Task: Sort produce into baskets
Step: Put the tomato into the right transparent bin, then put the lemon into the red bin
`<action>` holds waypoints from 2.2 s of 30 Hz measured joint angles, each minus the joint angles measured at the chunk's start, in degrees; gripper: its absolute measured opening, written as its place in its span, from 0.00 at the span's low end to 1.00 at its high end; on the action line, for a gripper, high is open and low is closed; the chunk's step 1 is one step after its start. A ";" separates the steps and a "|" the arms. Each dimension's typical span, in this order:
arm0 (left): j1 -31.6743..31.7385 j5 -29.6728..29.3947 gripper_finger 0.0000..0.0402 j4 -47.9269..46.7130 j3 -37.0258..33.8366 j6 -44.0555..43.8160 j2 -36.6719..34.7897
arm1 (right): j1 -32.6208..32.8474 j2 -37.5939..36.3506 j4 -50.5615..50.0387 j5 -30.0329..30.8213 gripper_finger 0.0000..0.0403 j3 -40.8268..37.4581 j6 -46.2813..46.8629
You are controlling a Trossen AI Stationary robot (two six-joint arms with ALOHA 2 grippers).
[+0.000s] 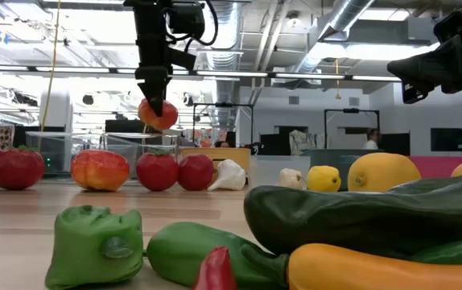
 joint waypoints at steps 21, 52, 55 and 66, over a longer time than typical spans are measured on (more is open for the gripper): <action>0.00 2.87 0.98 0.74 -0.04 -4.31 -4.33 | -0.04 -0.02 6.29 0.13 0.13 1.19 3.54; -12.41 16.22 0.98 36.89 -27.71 -19.80 -30.39 | -0.39 17.87 -24.66 4.83 0.64 35.06 2.50; -13.05 16.07 0.98 39.61 -30.05 -20.67 -30.57 | -0.20 24.16 -33.10 4.81 0.64 41.12 3.01; -13.75 16.07 0.98 39.89 -30.56 -20.61 -29.90 | 2.60 45.12 -59.25 4.72 0.64 55.54 7.58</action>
